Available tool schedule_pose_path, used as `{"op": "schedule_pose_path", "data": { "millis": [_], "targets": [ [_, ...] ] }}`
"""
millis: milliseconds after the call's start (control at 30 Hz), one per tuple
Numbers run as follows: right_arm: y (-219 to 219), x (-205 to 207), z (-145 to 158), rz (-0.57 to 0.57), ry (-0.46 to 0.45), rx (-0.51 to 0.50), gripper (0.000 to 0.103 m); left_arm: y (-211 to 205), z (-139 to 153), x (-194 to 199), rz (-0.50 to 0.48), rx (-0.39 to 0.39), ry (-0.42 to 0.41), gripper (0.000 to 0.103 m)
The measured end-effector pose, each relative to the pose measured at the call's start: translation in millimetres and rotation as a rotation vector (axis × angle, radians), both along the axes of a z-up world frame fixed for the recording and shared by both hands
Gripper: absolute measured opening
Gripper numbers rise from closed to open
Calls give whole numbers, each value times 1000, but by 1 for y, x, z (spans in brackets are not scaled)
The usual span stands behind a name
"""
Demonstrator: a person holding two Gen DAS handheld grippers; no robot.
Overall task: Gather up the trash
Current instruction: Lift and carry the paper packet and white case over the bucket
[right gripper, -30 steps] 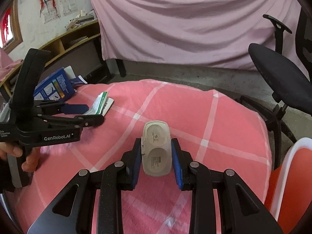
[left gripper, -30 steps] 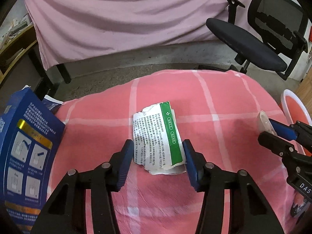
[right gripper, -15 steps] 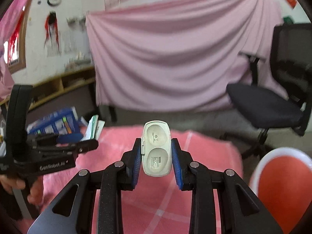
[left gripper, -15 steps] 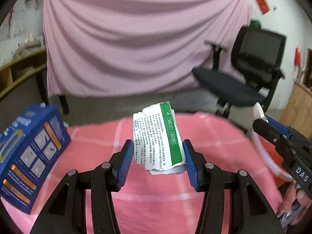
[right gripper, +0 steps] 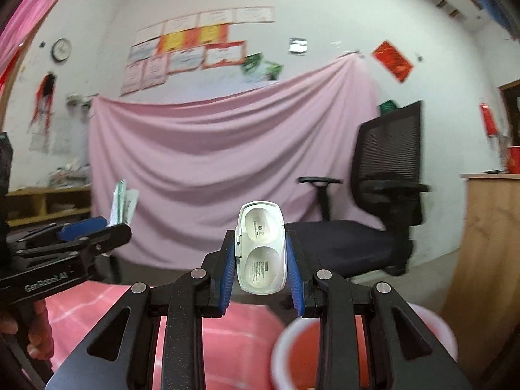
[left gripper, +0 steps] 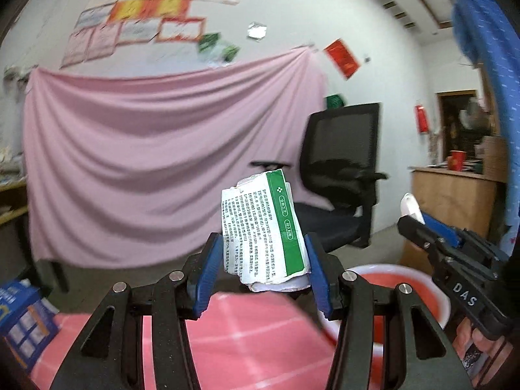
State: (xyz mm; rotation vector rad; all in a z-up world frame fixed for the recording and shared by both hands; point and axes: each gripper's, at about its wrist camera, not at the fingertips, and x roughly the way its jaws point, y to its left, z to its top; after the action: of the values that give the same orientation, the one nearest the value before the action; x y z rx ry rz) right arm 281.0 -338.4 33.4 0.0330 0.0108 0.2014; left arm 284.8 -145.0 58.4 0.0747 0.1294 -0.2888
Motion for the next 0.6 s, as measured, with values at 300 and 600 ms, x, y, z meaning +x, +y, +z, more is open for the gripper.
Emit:
{"op": "schedule_pose_path", "data": {
  "millis": [300,600],
  "targets": [
    [-61,6,-13,-114,78,41,27,-76,-11,6,-141,63,15,46],
    [-85,16,-29,-153,194,68,27,-114,-23,25,-198,85,107,46]
  ]
}}
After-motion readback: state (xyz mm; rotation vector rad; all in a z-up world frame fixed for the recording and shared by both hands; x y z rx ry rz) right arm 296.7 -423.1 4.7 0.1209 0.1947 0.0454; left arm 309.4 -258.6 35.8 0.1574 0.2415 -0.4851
